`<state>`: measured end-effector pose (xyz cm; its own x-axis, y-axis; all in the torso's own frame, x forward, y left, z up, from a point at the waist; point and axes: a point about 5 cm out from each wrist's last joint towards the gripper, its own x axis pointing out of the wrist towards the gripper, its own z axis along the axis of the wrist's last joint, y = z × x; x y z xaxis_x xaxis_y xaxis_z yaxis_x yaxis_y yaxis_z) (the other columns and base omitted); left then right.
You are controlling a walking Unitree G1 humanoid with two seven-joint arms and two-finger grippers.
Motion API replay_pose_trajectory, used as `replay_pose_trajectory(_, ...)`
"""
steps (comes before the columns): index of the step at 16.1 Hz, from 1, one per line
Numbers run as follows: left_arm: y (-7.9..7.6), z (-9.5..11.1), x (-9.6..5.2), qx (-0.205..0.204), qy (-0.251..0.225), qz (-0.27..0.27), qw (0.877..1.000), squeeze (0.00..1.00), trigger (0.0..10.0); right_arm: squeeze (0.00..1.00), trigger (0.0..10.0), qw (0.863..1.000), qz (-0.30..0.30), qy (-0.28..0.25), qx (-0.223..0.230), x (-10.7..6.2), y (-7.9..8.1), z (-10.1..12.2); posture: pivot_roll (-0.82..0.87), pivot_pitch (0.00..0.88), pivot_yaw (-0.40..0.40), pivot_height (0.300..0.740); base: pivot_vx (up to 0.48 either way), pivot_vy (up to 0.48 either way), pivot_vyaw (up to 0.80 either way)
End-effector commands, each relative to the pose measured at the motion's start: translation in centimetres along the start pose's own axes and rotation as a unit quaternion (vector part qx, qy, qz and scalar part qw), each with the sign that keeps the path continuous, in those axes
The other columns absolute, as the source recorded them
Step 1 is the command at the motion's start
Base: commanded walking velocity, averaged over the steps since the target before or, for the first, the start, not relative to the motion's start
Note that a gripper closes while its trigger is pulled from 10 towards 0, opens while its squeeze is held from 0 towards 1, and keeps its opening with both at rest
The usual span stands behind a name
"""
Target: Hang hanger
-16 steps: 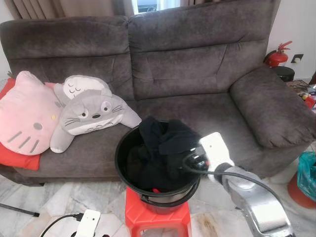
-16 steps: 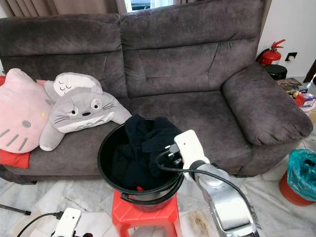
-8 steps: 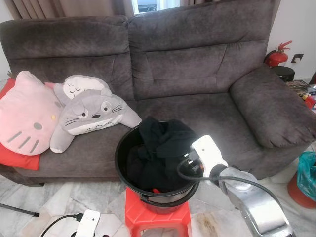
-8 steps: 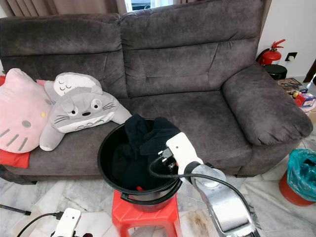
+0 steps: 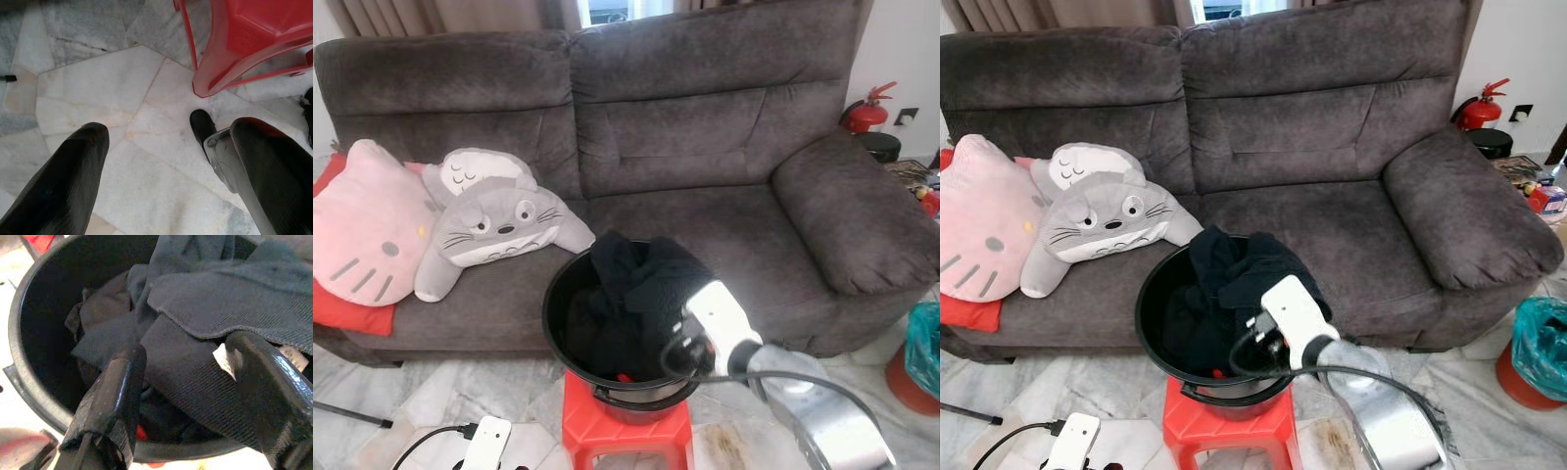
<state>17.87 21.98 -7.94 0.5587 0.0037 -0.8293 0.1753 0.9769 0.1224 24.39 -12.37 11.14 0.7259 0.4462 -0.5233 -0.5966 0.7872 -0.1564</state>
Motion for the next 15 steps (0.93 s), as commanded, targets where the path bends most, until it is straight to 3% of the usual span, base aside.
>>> replay_pose_trajectory(1, 0.4, -0.3, -0.1, 0.006, 0.006, 0.005, 1.0, 0.0, 10.0, 0.0, 10.0, 1.0, 0.001, -0.002, -0.002, -0.1, 0.2, 0.2, -0.17, 0.0, 0.101, 0.74, 0.0, 0.0, 0.0)
replay_pose_trajectory(8, 0.5, -0.5, -0.2, 0.007, 0.008, 0.004, 1.0, 0.0, 10.0, 0.0, 10.0, 1.0, 0.007, 0.011, 0.001, -0.1, 0.3, -0.4, -0.17, 0.0, 0.1, 0.74, 0.0, 0.0, 0.0)
replay_pose_trajectory(15, 0.4, -0.4, -0.1, 0.008, 0.008, 0.001, 1.0, 0.0, 10.0, 0.0, 10.0, 0.997, 0.073, -0.005, -0.031, -1.4, 1.6, 0.3, -0.18, 0.0, 0.102, 0.74, 0.0, 0.0, 0.0)
